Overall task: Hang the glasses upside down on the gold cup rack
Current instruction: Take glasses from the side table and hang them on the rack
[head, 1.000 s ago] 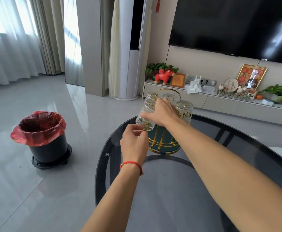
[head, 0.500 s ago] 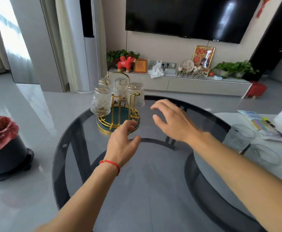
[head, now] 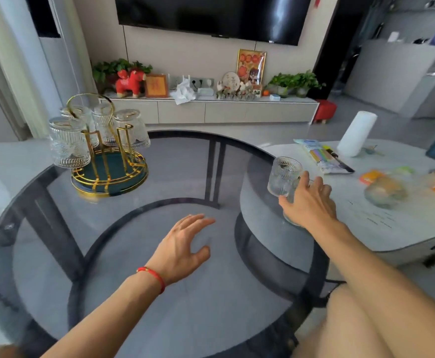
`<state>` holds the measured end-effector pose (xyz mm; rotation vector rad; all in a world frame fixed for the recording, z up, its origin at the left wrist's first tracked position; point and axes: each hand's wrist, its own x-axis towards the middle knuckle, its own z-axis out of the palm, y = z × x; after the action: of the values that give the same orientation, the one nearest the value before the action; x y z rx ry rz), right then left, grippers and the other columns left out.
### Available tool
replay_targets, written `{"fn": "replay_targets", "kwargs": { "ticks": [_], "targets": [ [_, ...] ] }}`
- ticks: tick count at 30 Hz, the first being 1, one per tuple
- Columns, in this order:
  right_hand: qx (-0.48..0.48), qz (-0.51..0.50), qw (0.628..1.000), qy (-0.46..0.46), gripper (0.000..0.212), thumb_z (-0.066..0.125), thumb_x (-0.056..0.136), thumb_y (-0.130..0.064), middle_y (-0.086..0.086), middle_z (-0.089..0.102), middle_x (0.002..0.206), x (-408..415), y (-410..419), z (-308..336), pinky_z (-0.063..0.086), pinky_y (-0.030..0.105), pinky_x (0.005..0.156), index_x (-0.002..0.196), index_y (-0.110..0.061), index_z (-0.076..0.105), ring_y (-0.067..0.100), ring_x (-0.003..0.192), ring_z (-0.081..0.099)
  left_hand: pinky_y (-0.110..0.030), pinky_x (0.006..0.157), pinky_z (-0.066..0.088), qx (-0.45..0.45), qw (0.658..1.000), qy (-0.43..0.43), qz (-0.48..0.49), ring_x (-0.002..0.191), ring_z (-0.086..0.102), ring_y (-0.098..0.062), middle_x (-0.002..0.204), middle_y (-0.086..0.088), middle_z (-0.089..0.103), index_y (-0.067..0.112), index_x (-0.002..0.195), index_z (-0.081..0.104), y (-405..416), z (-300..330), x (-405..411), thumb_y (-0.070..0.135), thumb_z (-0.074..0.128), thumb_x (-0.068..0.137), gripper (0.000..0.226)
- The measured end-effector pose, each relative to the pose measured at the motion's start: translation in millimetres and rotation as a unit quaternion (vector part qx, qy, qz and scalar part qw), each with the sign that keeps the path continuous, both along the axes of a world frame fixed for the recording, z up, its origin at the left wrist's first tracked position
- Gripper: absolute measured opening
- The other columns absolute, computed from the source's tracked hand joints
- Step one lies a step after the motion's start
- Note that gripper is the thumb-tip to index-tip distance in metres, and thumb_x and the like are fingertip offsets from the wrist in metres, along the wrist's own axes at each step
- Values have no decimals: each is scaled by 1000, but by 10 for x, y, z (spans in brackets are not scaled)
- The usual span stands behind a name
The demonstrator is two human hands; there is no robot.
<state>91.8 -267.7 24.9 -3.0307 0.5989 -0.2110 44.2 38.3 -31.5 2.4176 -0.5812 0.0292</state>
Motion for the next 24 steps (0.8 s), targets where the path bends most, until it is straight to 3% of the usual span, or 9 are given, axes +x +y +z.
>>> {"fn": "replay_targets", "kwargs": {
  "ticks": [3,6,10,15,17,20,23,24],
  "targets": [
    [14,-5,999,-32,74,40,104,-50,28,36,150,10,-3,-16,48,50,87,158,-4,23,50,131,39,-29,117,29,-37,999,8,8,144,39,-18,154,2,47,31,146,48,33,11,-12,26,66,90,59],
    [42,3,998,-43,66,50,100,-50,26,44,139,-21,49,31,42,46,77,146,-4,40,49,126,44,-21,108,32,-81,996,16,25,138,46,-15,149,5,52,33,142,51,68,44,5,27,65,91,53],
    [119,49,991,-49,74,65,83,-60,15,50,139,-170,329,131,48,46,92,143,-19,50,40,128,49,-33,111,44,-146,987,60,25,135,50,-20,149,3,51,34,144,48,54,85,27,26,64,93,54],
    [222,126,964,-68,69,73,73,-63,3,58,128,-226,895,158,51,42,96,131,-27,62,25,120,59,-30,112,43,-217,969,112,33,134,52,-15,145,0,55,27,145,47,62,119,26,30,73,89,62],
    [339,116,930,-81,65,76,70,-64,-2,65,120,-180,1102,185,53,37,94,122,-25,67,16,110,64,-31,108,48,-281,947,144,50,128,57,-12,140,-1,58,27,144,48,120,175,45,35,74,89,62],
    [551,107,826,-50,63,78,69,-64,0,76,114,-76,1434,219,57,42,97,114,-21,71,16,105,72,-32,91,59,-393,893,206,79,110,68,-13,129,-3,65,30,140,48,243,333,100,43,70,91,56],
    [648,150,747,-19,54,75,83,-56,2,81,105,33,1719,275,61,38,86,115,-12,72,17,97,78,-46,86,62,-518,813,243,112,100,75,-30,119,-11,71,21,139,48,429,498,177,36,73,90,57],
    [656,178,733,-1,49,73,88,-53,3,81,105,68,1805,304,61,36,84,115,-11,72,17,97,78,-48,86,62,-540,800,228,130,99,75,-32,117,-13,72,18,139,49,534,546,207,32,75,89,59]
  ]
}}
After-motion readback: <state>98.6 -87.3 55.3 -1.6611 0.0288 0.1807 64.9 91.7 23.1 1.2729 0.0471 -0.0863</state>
